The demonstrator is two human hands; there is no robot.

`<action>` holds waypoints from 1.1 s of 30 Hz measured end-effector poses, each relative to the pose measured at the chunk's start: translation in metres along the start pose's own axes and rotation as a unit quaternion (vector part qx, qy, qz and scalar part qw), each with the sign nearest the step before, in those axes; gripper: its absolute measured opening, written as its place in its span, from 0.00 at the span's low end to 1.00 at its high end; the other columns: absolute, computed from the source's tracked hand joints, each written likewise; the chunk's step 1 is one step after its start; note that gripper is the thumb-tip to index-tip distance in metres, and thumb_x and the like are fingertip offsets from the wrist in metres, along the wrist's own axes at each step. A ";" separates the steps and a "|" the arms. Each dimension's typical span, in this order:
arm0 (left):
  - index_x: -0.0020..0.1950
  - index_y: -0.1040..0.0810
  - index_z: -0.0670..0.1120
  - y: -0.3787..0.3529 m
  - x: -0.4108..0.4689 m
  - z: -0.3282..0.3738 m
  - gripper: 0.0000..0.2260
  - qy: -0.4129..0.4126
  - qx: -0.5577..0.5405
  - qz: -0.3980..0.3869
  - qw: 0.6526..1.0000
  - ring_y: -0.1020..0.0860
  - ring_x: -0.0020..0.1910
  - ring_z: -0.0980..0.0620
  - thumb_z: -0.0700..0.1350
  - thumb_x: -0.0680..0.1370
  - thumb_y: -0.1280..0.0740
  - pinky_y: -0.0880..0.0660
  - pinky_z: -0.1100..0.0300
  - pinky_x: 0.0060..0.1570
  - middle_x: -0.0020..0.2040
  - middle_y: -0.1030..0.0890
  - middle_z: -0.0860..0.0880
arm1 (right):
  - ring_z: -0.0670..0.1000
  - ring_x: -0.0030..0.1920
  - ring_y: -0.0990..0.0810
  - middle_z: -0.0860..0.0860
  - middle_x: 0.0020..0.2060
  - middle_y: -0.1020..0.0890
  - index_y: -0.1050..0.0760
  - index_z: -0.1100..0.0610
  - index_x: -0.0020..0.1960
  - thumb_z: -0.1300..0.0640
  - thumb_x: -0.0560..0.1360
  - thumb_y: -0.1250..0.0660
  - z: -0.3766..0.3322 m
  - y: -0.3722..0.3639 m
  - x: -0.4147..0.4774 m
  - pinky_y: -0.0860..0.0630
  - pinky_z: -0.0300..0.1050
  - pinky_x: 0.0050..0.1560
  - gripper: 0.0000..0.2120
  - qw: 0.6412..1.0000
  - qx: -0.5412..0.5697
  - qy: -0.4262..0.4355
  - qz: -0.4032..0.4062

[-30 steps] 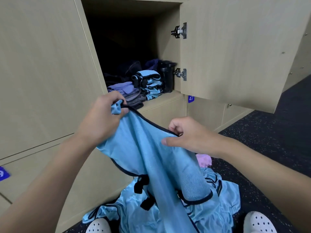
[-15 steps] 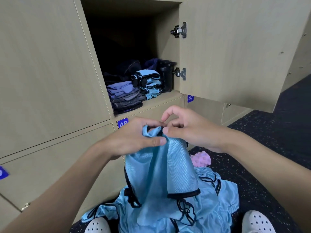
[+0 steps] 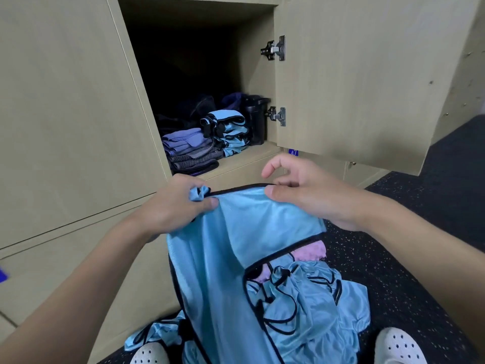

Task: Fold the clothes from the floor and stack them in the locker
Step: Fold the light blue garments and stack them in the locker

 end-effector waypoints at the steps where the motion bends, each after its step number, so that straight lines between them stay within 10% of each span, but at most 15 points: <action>1: 0.45 0.20 0.37 -0.002 -0.001 0.002 0.13 0.001 -0.021 -0.010 1.000 0.31 0.33 0.53 0.47 0.76 0.26 0.35 0.65 0.32 0.37 0.26 0.46 | 0.53 0.41 0.33 0.58 0.39 0.24 0.27 0.49 0.52 0.58 0.80 0.34 -0.002 0.001 0.000 0.35 0.48 0.46 0.05 1.000 0.000 0.005 0.006; 6: 0.55 0.15 0.50 -0.030 -0.008 0.027 0.14 -0.025 -0.152 -0.087 0.984 0.17 0.55 0.46 0.49 0.70 0.21 0.22 0.54 0.59 0.52 0.14 0.49 | 0.42 0.40 0.22 0.49 0.39 0.16 0.19 0.53 0.47 0.64 0.78 0.33 -0.007 -0.005 0.002 0.26 0.35 0.46 0.08 1.000 0.019 0.018 0.002; 13: 0.44 0.17 0.48 -0.016 -0.004 0.030 0.04 -0.036 -0.174 0.012 0.984 0.20 0.40 0.50 0.47 0.77 0.27 0.23 0.51 0.46 0.44 0.16 0.41 | 0.51 0.52 0.15 0.56 0.50 0.14 0.20 0.61 0.55 0.78 0.77 0.48 -0.008 -0.022 -0.003 0.19 0.42 0.54 0.22 0.965 0.243 -0.041 -0.093; 17: 0.44 0.21 0.40 -0.011 -0.001 0.026 0.11 -0.024 -0.208 0.056 0.976 0.27 0.37 0.48 0.48 0.79 0.29 0.29 0.52 0.42 0.37 0.24 0.43 | 0.50 0.50 0.15 0.56 0.53 0.17 0.24 0.61 0.61 0.75 0.78 0.40 -0.006 -0.016 -0.004 0.19 0.39 0.53 0.17 0.984 0.168 -0.030 -0.057; 22: 0.48 0.14 0.44 -0.007 -0.005 0.033 0.08 -0.030 -0.224 0.079 0.971 0.17 0.45 0.47 0.48 0.78 0.28 0.20 0.50 0.54 0.48 0.15 0.43 | 0.45 0.36 0.20 0.52 0.36 0.18 0.18 0.54 0.43 0.63 0.78 0.32 -0.015 -0.004 -0.001 0.22 0.42 0.42 0.08 0.998 0.027 0.044 0.044; 27: 0.52 0.15 0.47 -0.005 -0.007 0.042 0.05 -0.048 -0.255 0.085 0.962 0.15 0.44 0.53 0.42 0.77 0.27 0.19 0.59 0.48 0.44 0.13 0.51 | 0.38 0.52 0.21 0.37 0.46 0.17 0.16 0.49 0.41 0.55 0.73 0.26 -0.014 -0.006 0.002 0.27 0.47 0.65 0.03 0.997 0.017 0.048 0.060; 33: 0.49 0.22 0.44 -0.004 -0.009 0.048 0.06 -0.069 -0.288 0.104 0.950 0.22 0.39 0.46 0.41 0.76 0.26 0.27 0.52 0.44 0.38 0.14 0.47 | 0.45 0.41 0.22 0.56 0.42 0.15 0.15 0.57 0.46 0.59 0.75 0.28 -0.016 -0.012 0.001 0.25 0.42 0.50 0.03 0.994 0.055 0.065 0.068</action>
Point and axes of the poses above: each hand's wrist, its own x-axis towards the middle knuckle, its own y-axis out of the back of the hand, z = x × y, the point moved 9 cm from there along x, towards the middle knuckle
